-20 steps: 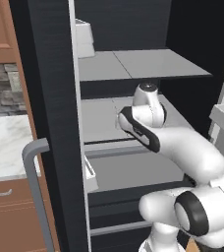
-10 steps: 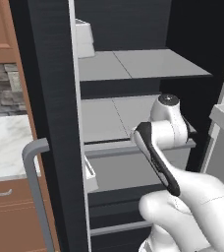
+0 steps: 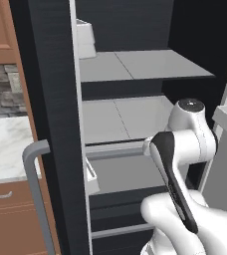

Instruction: Retrieve a lemon from the fridge and place it on the cutting board with the fish.

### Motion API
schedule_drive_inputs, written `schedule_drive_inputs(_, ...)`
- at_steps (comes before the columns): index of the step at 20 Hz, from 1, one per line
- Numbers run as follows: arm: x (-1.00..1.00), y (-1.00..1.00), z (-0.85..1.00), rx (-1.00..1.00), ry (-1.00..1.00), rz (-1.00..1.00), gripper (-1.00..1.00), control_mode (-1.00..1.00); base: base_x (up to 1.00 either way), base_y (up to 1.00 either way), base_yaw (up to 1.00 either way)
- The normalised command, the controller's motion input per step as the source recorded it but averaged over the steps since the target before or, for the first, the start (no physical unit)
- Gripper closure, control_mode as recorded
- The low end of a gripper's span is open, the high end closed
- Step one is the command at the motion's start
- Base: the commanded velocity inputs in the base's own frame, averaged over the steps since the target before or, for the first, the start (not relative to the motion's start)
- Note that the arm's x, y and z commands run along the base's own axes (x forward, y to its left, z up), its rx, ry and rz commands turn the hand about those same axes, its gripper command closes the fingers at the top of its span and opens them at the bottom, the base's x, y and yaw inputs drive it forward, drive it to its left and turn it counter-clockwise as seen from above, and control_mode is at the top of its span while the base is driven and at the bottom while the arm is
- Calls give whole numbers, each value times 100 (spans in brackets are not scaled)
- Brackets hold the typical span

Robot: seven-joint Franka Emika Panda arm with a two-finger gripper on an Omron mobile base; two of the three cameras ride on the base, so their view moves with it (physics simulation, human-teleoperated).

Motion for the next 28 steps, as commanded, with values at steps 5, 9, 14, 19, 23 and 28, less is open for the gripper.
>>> schedule_drive_inputs(5,-76,-10,36,0,9,10,100,-100,0,0,0)
schedule_drive_inputs(9,-34,0,16,0,7,7,100,-100,0,0,0)
schedule_drive_inputs(14,0,0,0,0,1,0,100,-100,0,0,0)
schedule_drive_inputs(19,-3,0,0,0,0,0,100,100,-56,1,0)
schedule_drive_inputs(23,0,0,0,0,0,0,100,100,-97,14,0)
schedule_drive_inputs(28,0,0,0,0,0,0,100,100,-98,32,0)
